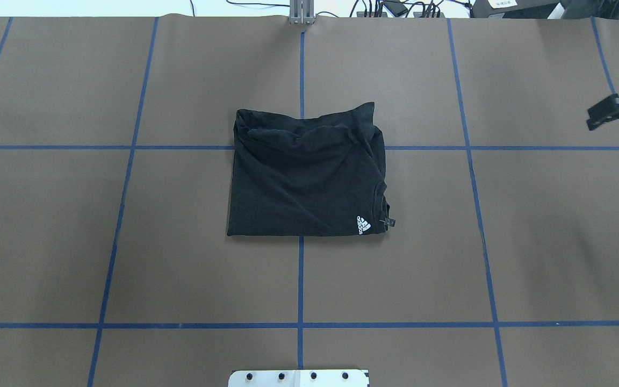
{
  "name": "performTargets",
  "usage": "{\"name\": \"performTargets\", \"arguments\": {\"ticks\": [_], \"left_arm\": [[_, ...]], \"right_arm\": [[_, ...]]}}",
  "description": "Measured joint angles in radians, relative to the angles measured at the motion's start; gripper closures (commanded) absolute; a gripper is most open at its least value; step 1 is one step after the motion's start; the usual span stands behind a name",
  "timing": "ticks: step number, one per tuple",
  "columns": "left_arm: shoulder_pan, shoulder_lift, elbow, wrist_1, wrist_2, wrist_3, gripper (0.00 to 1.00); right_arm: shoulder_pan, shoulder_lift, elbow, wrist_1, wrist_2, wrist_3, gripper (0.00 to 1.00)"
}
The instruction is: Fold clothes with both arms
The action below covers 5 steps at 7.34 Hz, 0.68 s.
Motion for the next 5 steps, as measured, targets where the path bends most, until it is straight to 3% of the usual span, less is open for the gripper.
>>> {"name": "performTargets", "arguments": {"ticks": [2, 5], "left_arm": [[-0.106, 0.022, 0.054, 0.049, -0.054, 0.162, 0.00], [-0.190, 0.149, 0.068, 0.094, -0.252, 0.266, 0.00]], "right_arm": [[0.167, -0.139, -0.027, -0.002, 0.110, -0.269, 0.00], [0.294, -0.308, -0.002, 0.000, 0.116, -0.346, 0.00]]}}
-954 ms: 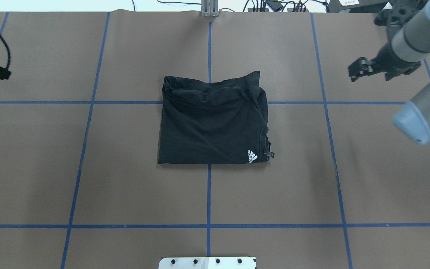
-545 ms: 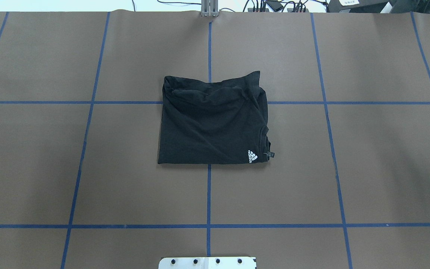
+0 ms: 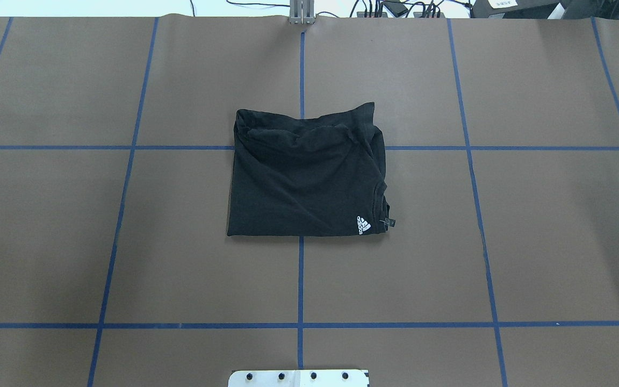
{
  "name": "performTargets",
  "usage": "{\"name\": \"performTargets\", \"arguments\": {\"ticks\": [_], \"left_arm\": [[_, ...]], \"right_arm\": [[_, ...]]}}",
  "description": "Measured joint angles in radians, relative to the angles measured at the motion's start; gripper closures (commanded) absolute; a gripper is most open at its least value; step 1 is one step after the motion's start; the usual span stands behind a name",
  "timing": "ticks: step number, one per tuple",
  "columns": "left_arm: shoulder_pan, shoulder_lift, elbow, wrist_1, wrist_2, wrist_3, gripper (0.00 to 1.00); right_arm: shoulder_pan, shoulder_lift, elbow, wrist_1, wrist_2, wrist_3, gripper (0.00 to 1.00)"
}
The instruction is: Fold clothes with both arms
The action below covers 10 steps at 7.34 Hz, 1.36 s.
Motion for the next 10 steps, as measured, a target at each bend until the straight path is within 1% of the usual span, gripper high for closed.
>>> {"name": "performTargets", "arguments": {"ticks": [2, 5, 10], "left_arm": [[-0.015, 0.039, -0.013, 0.009, -0.022, -0.001, 0.00], [-0.022, 0.047, -0.035, 0.009, -0.008, -0.007, 0.00], [-0.019, 0.054, -0.003, 0.009, -0.002, -0.006, 0.00]], "right_arm": [[0.005, -0.020, 0.014, 0.014, -0.026, 0.064, 0.00], [0.003, -0.027, 0.011, 0.058, -0.027, 0.084, 0.00], [0.002, -0.027, 0.006, 0.063, -0.026, 0.088, 0.00]]}}
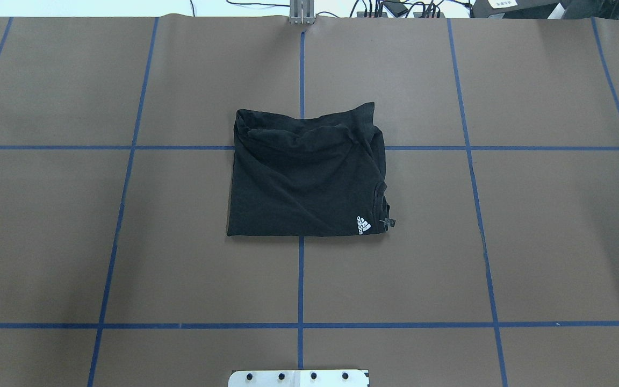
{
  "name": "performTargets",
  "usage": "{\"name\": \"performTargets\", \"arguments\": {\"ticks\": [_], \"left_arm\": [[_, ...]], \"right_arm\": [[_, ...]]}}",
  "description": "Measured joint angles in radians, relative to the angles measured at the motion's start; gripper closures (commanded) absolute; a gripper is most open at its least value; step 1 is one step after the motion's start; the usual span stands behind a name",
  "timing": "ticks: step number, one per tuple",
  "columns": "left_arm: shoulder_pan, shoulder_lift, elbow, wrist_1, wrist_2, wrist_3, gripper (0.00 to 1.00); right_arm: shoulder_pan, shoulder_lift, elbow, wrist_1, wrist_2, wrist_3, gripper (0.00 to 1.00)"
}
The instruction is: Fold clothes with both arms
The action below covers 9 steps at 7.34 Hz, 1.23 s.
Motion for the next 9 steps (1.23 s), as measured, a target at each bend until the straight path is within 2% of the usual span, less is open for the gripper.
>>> {"name": "performTargets", "arguments": {"ticks": [9], "left_arm": [[0.000, 0.016, 0.008, 0.000, -0.004, -0.002, 0.00]], "right_arm": [[0.000, 0.004, -0.039, 0.012, 0.080, 0.006, 0.00]]}}
